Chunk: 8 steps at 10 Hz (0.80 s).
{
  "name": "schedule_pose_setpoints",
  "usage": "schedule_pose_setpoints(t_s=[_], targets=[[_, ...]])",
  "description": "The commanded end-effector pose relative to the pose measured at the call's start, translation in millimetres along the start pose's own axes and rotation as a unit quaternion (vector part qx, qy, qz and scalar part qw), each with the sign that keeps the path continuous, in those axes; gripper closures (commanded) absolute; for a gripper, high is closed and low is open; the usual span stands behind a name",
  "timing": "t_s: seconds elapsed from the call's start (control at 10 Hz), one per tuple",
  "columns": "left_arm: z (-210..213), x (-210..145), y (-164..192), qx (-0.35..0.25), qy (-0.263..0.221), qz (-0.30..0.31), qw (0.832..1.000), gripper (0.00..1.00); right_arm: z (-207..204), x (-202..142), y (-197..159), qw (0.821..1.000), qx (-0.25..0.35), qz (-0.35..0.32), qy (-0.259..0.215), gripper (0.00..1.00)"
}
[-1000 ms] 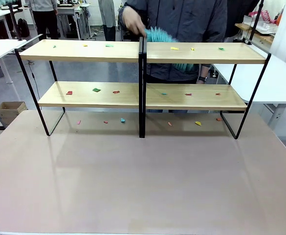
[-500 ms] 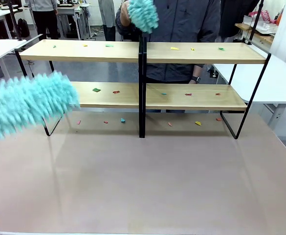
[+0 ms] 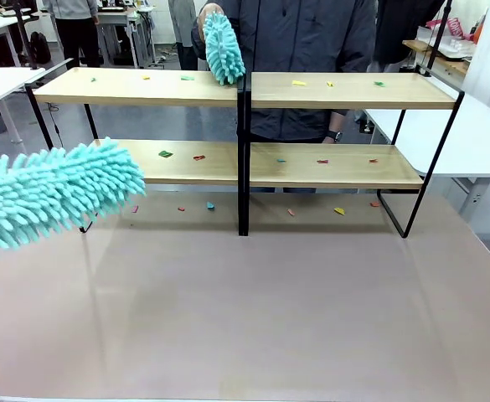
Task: Clean the shelves.
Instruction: Clean a randomly selected level of the Shelf with the Duster.
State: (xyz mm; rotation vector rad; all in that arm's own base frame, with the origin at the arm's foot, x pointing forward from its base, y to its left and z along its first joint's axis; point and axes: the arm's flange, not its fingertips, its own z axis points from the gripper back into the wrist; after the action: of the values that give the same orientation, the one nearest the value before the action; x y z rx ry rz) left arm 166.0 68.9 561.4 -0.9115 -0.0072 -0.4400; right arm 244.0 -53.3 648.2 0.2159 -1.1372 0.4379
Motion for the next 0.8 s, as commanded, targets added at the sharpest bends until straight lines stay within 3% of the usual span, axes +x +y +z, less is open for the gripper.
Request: schedule_pose_setpoints(t_s=[0.0, 0.3, 0.5, 0.7], targets=[[-44.0, 10.7, 1.3, -0.022, -0.009, 0.023, 0.999, 0.87, 0.4, 0.0, -1.0, 1.0, 0.001, 0.005, -0.002, 0.0], [-114.7, 45.4, 8.8, -0.032, -0.124, 0.047, 0.991, 0.87, 0.4, 0.0, -1.0, 1.0, 0.001, 0.005, -0.002, 0.0], [-148.2, 82.9, 13.3, -0.008, -0.202, 0.068, 0.977, 0.87, 0.4, 0.0, -1.0, 1.0, 0.001, 0.005, -0.002, 0.0], [-171.6, 117.1, 21.5, 0.015, -0.171, 0.085, 0.981, 0.87, 0.4, 0.0, -1.0, 1.0, 0.001, 0.005, -0.002, 0.0]])
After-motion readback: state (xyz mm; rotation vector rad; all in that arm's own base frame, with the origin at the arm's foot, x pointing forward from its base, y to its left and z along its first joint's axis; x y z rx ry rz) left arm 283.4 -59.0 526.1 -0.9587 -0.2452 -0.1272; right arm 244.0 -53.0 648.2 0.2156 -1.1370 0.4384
